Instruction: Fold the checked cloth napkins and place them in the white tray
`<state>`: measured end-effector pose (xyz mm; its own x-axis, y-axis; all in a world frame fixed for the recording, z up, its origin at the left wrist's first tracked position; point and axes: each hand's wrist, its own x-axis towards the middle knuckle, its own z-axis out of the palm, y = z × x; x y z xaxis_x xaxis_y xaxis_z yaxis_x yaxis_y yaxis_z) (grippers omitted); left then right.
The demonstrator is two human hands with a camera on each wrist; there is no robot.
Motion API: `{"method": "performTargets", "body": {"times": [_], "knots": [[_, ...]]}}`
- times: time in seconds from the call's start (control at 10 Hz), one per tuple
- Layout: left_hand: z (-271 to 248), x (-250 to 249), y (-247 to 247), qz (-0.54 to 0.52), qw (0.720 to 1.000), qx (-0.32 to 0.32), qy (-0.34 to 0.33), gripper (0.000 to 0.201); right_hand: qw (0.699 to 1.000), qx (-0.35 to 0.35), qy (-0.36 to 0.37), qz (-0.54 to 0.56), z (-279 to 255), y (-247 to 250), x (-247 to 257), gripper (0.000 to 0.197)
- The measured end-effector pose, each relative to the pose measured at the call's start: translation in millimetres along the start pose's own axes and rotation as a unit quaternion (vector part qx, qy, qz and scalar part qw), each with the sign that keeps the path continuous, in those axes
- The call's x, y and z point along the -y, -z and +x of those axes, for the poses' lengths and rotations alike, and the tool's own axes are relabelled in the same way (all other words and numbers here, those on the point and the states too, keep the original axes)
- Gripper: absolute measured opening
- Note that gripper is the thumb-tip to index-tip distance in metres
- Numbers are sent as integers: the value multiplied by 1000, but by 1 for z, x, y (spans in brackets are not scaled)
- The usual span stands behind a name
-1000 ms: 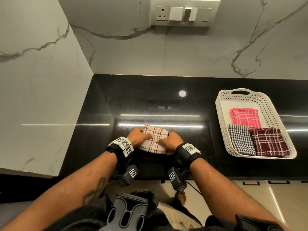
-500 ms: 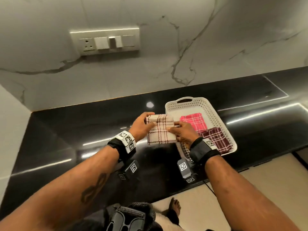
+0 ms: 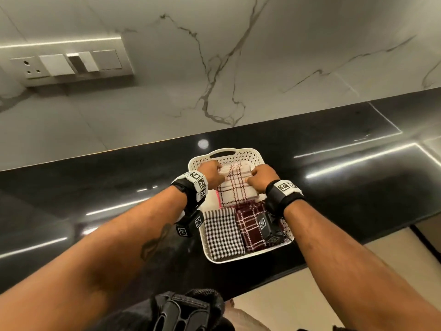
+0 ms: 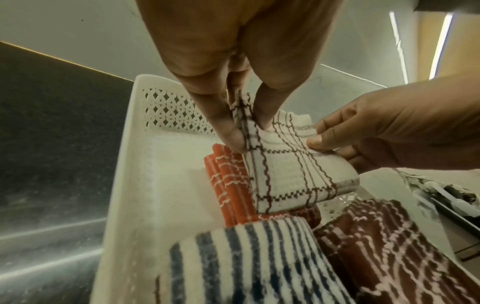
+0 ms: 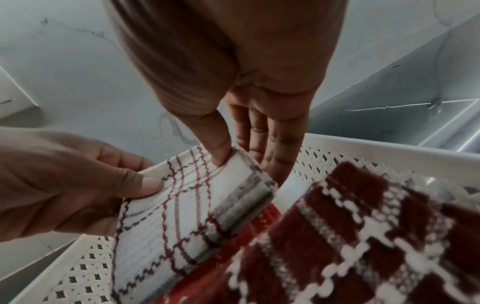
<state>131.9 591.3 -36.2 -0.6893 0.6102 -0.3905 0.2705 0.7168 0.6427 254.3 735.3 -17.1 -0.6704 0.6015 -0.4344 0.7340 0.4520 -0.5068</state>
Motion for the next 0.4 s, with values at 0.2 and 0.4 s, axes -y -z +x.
{"method": "performTargets", "body": {"times": [0.2,0.4], "knots": [[7,4,-12,40,998,17,42,52,999,38,5,-31,13,-5,-6,1],[-4,8,-8,61,998,8,22,51,997,58,0,-43,9,-7,-5,22]]}}
